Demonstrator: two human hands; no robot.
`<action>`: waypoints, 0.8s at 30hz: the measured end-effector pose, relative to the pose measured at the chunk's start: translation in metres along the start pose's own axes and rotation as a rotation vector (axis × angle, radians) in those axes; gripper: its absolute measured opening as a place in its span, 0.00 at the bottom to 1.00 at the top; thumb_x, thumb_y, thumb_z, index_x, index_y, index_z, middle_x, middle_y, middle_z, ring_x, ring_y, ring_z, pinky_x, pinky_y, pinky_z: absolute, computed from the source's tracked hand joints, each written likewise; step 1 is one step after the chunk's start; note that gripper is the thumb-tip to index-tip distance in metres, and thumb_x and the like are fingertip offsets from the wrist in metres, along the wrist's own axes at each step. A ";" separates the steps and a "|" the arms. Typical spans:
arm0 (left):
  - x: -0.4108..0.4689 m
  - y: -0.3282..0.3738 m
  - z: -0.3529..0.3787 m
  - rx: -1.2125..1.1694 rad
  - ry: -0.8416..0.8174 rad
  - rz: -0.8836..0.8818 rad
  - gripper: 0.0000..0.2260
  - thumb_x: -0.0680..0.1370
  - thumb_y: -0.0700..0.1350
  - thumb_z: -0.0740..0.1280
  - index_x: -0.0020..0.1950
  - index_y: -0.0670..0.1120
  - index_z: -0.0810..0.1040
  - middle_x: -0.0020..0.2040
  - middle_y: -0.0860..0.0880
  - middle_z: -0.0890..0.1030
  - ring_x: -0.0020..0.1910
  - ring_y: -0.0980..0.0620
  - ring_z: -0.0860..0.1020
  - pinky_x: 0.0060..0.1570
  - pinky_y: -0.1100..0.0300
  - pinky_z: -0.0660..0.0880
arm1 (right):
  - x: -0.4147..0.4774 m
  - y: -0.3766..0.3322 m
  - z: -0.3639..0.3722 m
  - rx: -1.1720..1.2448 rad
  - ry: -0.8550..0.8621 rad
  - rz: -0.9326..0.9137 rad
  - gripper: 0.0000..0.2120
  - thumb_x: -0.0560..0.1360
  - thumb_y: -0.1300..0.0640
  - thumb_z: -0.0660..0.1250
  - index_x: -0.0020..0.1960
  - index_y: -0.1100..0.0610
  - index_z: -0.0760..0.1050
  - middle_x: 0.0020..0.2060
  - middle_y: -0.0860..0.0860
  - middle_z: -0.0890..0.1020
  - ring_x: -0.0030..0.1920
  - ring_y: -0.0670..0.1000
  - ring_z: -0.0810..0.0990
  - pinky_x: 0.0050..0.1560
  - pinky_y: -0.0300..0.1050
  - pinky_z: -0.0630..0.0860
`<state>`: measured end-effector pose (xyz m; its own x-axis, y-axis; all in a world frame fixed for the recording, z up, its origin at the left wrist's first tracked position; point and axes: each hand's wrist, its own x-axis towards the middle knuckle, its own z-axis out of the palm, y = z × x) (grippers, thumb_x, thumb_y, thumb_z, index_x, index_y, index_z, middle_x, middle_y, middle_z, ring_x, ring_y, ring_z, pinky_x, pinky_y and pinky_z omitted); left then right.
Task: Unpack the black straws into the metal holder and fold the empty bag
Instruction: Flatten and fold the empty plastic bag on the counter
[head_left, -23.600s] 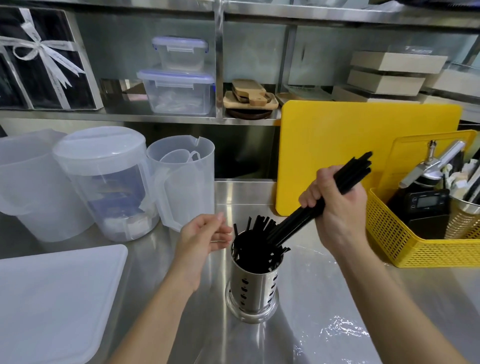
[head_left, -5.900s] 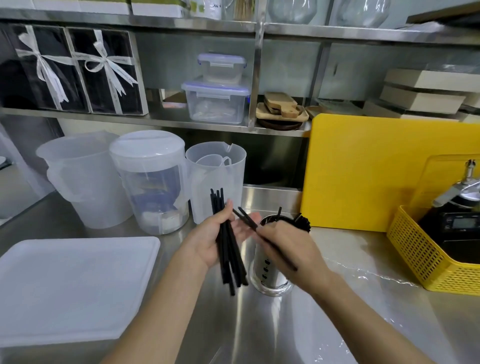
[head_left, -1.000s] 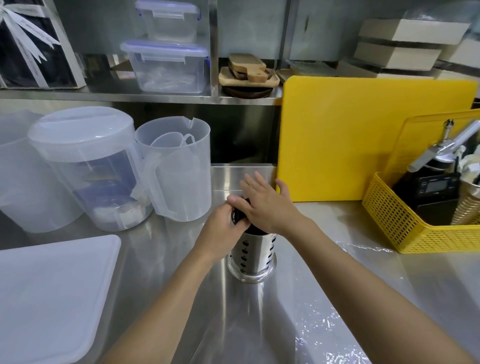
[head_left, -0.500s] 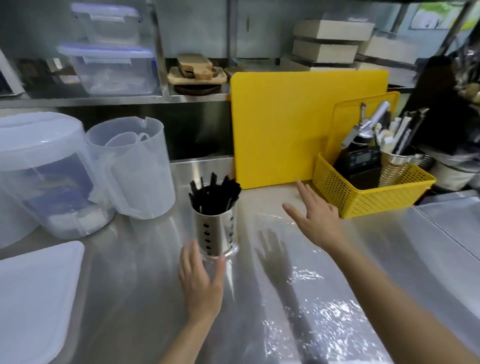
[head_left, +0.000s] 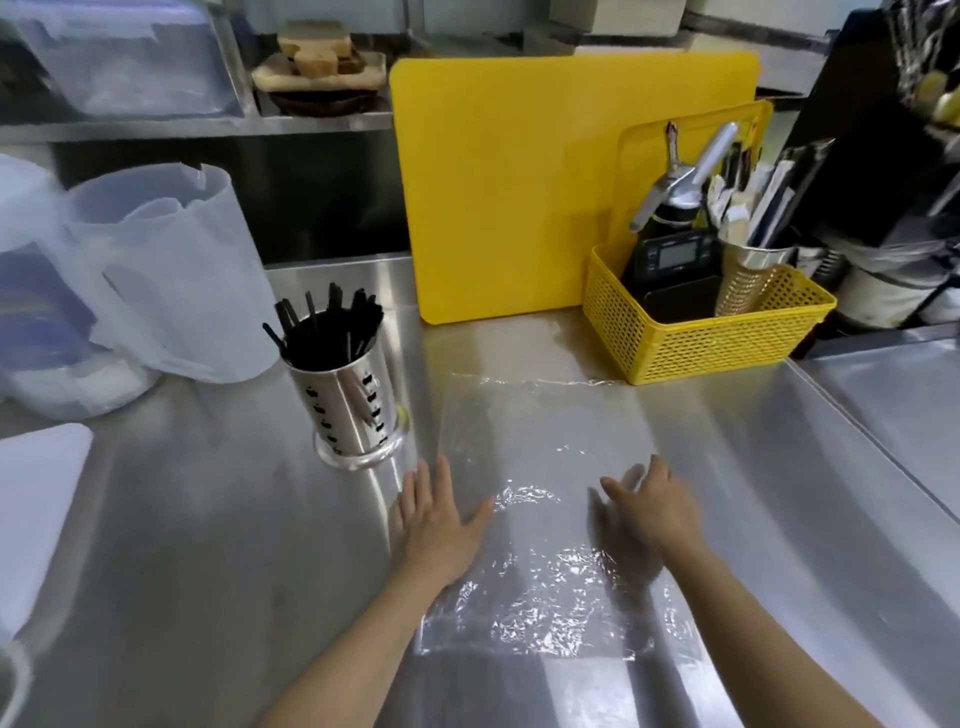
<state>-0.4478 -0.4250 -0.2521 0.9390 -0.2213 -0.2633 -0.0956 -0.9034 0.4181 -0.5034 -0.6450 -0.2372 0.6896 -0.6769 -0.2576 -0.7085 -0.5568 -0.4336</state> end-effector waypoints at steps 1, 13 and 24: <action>0.002 0.002 0.005 0.032 -0.010 -0.004 0.36 0.76 0.65 0.50 0.76 0.49 0.42 0.78 0.46 0.42 0.76 0.47 0.41 0.73 0.51 0.40 | 0.001 0.003 0.001 -0.014 0.014 -0.015 0.29 0.73 0.44 0.66 0.64 0.63 0.64 0.64 0.62 0.72 0.64 0.63 0.70 0.62 0.57 0.68; 0.019 0.012 -0.010 -0.673 0.047 -0.280 0.09 0.72 0.43 0.71 0.36 0.39 0.75 0.35 0.43 0.77 0.35 0.47 0.75 0.37 0.58 0.69 | 0.028 0.029 -0.024 0.737 -0.305 0.055 0.10 0.68 0.75 0.63 0.32 0.64 0.74 0.19 0.52 0.75 0.18 0.46 0.72 0.21 0.32 0.67; 0.003 0.013 -0.027 -1.061 -0.164 -0.328 0.17 0.68 0.45 0.75 0.53 0.44 0.75 0.48 0.43 0.81 0.46 0.46 0.78 0.51 0.46 0.76 | 0.032 0.057 -0.041 0.906 -0.556 -0.055 0.03 0.72 0.70 0.64 0.44 0.72 0.73 0.36 0.69 0.78 0.36 0.62 0.80 0.39 0.53 0.76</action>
<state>-0.4373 -0.4275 -0.2242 0.8048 -0.1466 -0.5752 0.5515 -0.1736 0.8159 -0.5277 -0.7183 -0.2344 0.8509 -0.2193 -0.4774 -0.4565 0.1410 -0.8785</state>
